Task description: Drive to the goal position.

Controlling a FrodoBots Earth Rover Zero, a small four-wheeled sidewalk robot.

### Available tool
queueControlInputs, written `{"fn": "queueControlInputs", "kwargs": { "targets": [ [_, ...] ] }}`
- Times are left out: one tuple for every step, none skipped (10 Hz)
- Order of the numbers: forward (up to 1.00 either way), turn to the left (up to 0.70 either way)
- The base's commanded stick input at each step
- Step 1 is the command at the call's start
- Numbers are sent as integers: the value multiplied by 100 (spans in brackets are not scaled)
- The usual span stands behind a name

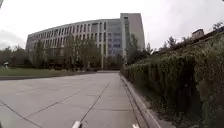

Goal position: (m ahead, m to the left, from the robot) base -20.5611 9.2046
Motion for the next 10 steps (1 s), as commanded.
{"fn": "queueControlInputs", "kwargs": {
  "targets": [
    [7,0],
    [7,0],
    [6,0],
    [6,0],
    [7,0],
    [6,0],
    [7,0],
    [7,0],
    [6,0],
    [7,0]
  ]
}}
